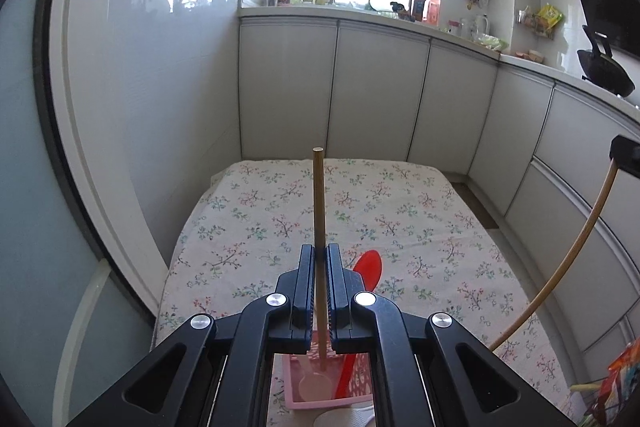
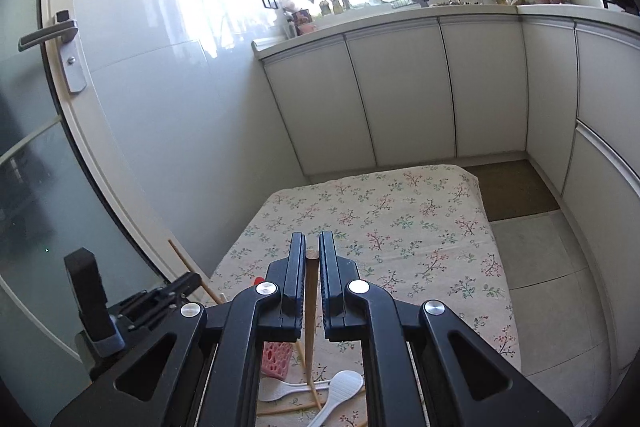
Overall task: Organize utensils
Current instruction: 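Lower both chopsticks upright into the pink basket and open both tools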
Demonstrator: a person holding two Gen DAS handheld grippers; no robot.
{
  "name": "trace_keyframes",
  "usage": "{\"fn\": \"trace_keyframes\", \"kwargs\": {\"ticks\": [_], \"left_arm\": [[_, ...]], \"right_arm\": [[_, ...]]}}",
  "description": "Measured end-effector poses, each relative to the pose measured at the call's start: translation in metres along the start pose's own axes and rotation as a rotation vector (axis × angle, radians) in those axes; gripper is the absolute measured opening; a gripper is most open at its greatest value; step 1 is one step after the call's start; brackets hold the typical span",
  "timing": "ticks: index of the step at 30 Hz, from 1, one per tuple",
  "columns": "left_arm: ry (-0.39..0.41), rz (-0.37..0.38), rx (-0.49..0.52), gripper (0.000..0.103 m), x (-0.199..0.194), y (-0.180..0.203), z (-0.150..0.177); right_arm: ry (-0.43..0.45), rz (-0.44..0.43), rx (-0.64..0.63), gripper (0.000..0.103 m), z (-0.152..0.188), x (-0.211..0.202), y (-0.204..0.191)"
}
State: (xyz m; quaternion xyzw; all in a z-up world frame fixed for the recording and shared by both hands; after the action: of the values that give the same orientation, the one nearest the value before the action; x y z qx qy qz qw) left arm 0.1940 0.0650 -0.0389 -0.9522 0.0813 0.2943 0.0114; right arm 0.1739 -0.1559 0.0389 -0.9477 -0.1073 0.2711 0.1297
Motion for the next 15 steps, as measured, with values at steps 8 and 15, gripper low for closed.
{"fn": "trace_keyframes", "kwargs": {"ticks": [8, 15], "left_arm": [[-0.086, 0.011, -0.053, 0.006, 0.028, -0.010, 0.011], [-0.059, 0.035, -0.128, 0.020, 0.018, -0.024, 0.005]], "right_arm": [[0.008, -0.030, -0.011, 0.007, -0.001, 0.002, -0.018], [0.026, -0.056, -0.025, 0.007, -0.013, 0.002, -0.035]]}}
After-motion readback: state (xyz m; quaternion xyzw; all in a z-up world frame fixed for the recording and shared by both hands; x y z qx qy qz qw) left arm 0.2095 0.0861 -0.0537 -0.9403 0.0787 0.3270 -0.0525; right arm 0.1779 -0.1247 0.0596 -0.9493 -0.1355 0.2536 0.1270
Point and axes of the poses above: each gripper's, at about its wrist camera, not at the fingertips, and x roughly the way its jaws point, y to its right, z to its underside, the point moved 2 cm from there along x, roughly the way its jaws point, and after that the axes turned 5 degrees about x, right-handed, at the moved point
